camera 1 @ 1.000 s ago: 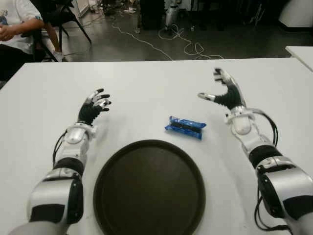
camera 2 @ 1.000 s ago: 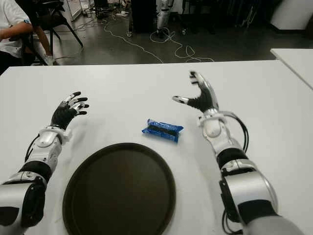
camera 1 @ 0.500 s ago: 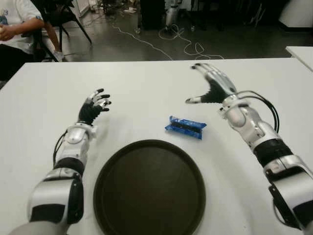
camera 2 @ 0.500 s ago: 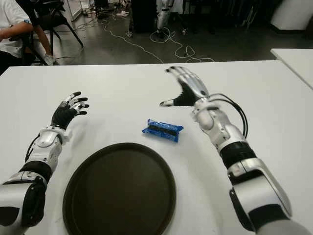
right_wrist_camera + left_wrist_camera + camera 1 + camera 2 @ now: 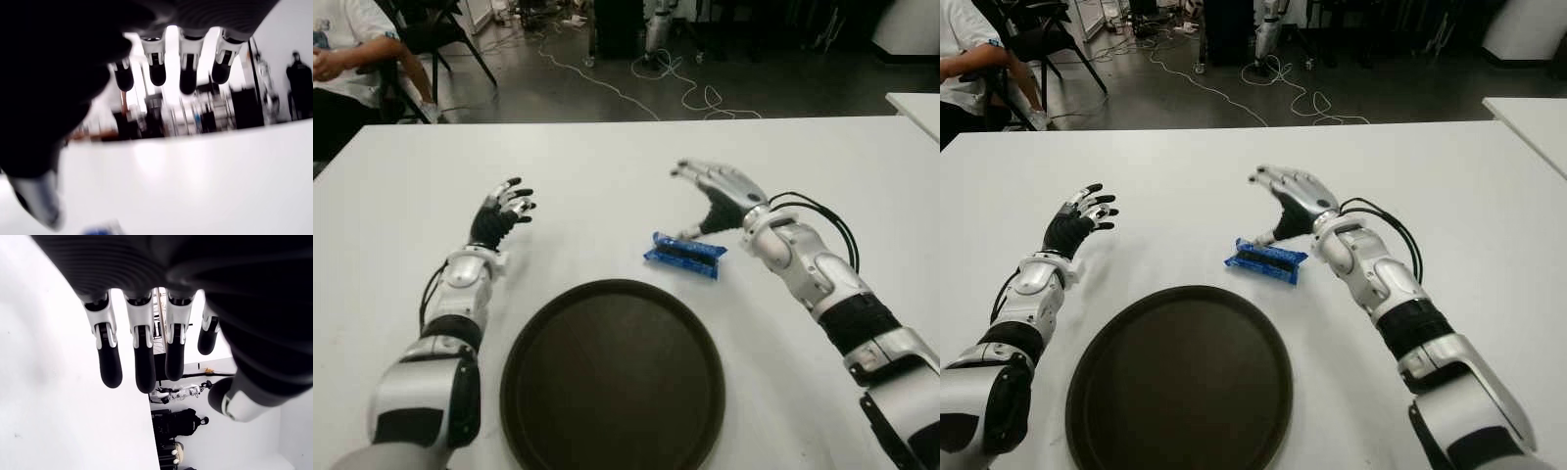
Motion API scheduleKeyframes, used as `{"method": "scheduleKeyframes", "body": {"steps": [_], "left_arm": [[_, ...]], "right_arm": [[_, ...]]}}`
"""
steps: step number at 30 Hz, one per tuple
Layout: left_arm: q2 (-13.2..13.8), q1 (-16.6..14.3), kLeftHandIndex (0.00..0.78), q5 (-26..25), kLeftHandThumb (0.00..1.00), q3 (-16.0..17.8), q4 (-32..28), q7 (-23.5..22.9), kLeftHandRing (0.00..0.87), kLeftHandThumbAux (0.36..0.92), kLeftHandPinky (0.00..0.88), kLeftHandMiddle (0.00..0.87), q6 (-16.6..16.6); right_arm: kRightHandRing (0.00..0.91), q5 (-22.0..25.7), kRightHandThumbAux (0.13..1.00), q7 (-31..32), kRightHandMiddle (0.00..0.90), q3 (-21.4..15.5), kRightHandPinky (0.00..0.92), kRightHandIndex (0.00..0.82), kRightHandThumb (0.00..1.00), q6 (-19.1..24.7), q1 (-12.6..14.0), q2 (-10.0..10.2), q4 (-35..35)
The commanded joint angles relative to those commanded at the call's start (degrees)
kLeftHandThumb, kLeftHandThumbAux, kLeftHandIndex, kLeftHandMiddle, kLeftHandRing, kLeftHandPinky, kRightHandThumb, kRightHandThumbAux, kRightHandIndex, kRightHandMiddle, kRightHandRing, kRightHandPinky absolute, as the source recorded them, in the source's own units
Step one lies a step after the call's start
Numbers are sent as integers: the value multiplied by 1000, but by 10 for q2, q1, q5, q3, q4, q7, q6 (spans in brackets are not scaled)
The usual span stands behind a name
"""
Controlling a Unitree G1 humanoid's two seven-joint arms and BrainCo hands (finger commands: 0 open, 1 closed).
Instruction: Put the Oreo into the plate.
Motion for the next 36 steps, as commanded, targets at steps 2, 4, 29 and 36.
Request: {"method": "scheduleKeyframes", "body": {"steps": [2, 4, 29, 36], "left_arm": [[0, 0, 156, 1, 229, -1, -1, 1, 263, 620, 298, 228, -1], [-1, 1, 157, 1, 225, -2, -2, 2, 261, 621, 296, 227, -1], [-1, 7, 136, 5, 230, -5, -10, 6, 258, 620, 295, 226, -6], [-1, 7, 135, 5, 223, -6, -11, 6, 258, 613, 291, 229, -7]], "right_arm": [[68, -2, 697, 15, 71, 4, 52, 70, 0, 9, 3, -1, -11], [70, -5, 696, 28, 73, 8, 53, 70, 0, 21, 5, 0, -23], [96, -18, 763, 99, 112, 43, 86, 91, 0, 39, 17, 1, -61], [92, -19, 770, 96, 117, 48, 90, 94, 0, 43, 16, 7, -54]]}}
